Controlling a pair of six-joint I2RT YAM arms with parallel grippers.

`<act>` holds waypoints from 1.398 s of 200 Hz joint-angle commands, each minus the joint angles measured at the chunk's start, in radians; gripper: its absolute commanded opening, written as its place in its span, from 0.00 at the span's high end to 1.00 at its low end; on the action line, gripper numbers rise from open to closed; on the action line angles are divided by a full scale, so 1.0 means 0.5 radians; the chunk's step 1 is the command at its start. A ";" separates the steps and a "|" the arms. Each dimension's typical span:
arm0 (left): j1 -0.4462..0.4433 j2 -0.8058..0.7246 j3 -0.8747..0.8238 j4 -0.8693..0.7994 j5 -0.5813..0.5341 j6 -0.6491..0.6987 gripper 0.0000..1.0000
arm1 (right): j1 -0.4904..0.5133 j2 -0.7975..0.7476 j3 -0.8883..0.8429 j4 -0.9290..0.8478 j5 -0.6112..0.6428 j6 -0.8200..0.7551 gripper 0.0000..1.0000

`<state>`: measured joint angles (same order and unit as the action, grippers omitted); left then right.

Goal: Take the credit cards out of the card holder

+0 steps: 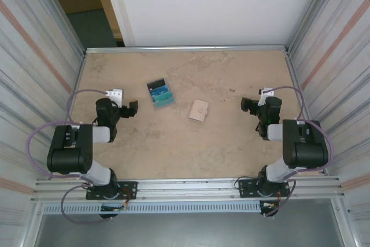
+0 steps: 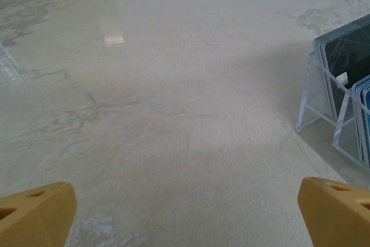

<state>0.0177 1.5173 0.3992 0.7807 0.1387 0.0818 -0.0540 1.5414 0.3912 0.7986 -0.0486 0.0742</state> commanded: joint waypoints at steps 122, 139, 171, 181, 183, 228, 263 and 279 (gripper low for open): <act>-0.012 -0.009 0.028 0.014 0.014 -0.002 0.01 | 0.001 0.003 0.034 0.005 0.027 0.026 0.01; -0.012 -0.009 0.027 0.015 0.016 -0.004 0.01 | 0.004 0.002 0.035 0.005 0.025 0.026 0.01; -0.012 -0.007 0.028 0.014 0.016 -0.002 0.01 | 0.002 0.004 0.034 0.004 0.027 0.024 0.01; -0.014 -0.009 0.027 0.014 0.014 -0.004 0.01 | 0.002 0.004 0.034 0.004 0.026 0.024 0.01; -0.012 -0.007 0.027 0.015 0.012 -0.002 0.01 | 0.004 0.004 0.036 0.003 0.026 0.025 0.02; -0.012 -0.009 0.028 0.016 0.015 -0.001 0.01 | 0.001 0.001 0.031 0.009 0.023 0.024 0.01; -0.013 -0.013 0.022 0.024 0.014 -0.003 0.01 | 0.000 -0.004 0.028 0.013 0.023 0.024 0.01; -0.013 -0.062 0.037 -0.024 -0.029 -0.025 0.01 | 0.001 -0.011 0.042 -0.030 0.031 0.027 0.01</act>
<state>0.0177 1.5173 0.3992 0.7811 0.1383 0.0814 -0.0544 1.5414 0.3912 0.7986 -0.0486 0.0742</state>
